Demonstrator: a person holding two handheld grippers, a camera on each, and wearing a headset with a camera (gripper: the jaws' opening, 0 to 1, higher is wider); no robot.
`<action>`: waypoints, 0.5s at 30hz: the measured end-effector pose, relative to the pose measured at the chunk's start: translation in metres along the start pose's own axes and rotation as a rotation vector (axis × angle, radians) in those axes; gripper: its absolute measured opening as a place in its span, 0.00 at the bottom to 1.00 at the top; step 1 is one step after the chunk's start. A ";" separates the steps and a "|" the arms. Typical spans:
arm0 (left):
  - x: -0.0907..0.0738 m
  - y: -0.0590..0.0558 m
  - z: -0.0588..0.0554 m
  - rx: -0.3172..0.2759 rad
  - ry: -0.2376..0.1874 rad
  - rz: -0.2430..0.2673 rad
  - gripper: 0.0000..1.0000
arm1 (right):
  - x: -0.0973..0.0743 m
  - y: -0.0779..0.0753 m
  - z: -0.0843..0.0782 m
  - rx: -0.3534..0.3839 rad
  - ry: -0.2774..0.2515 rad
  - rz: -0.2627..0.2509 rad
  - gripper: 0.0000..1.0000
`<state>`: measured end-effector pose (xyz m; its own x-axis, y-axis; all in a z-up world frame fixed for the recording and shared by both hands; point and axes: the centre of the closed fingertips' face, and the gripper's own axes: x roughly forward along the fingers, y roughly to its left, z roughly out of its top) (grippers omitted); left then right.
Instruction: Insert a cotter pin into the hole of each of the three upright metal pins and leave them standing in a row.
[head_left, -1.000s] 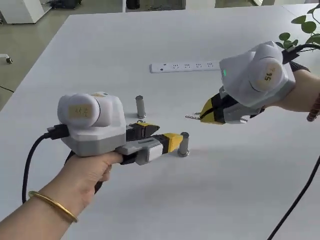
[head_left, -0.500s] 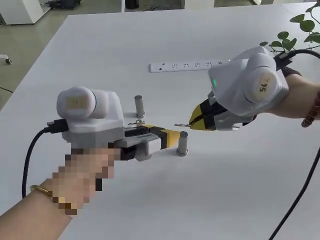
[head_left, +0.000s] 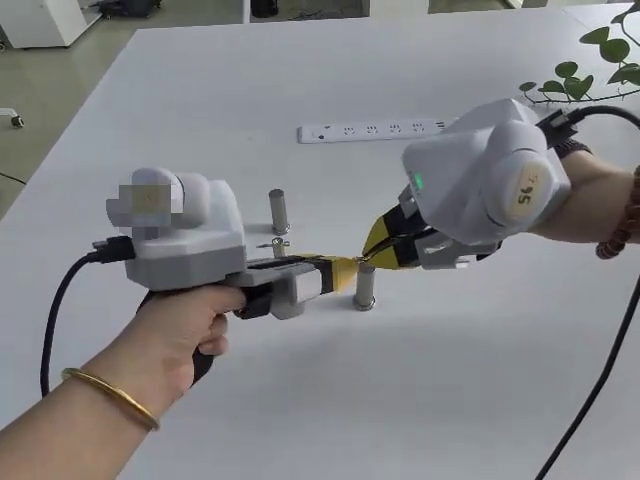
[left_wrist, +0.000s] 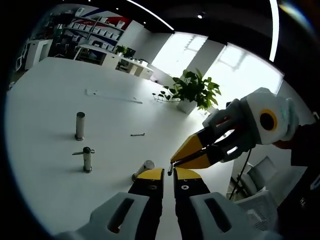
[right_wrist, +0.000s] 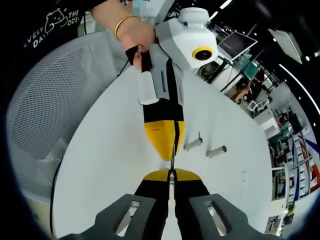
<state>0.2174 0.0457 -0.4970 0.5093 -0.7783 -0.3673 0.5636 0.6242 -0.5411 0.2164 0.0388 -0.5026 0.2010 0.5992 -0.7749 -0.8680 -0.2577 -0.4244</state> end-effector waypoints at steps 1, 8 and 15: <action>0.000 0.000 0.000 -0.005 -0.002 -0.004 0.04 | 0.000 0.001 0.000 -0.002 0.001 -0.001 0.00; 0.001 -0.002 -0.002 -0.025 -0.001 -0.013 0.02 | 0.001 0.003 0.001 -0.022 0.009 -0.003 0.00; 0.002 -0.003 -0.003 -0.054 -0.002 -0.029 0.01 | 0.001 0.005 0.004 -0.045 0.012 0.000 0.00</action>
<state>0.2143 0.0422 -0.4981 0.4943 -0.7960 -0.3493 0.5425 0.5964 -0.5916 0.2101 0.0412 -0.5040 0.2068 0.5897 -0.7807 -0.8470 -0.2914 -0.4445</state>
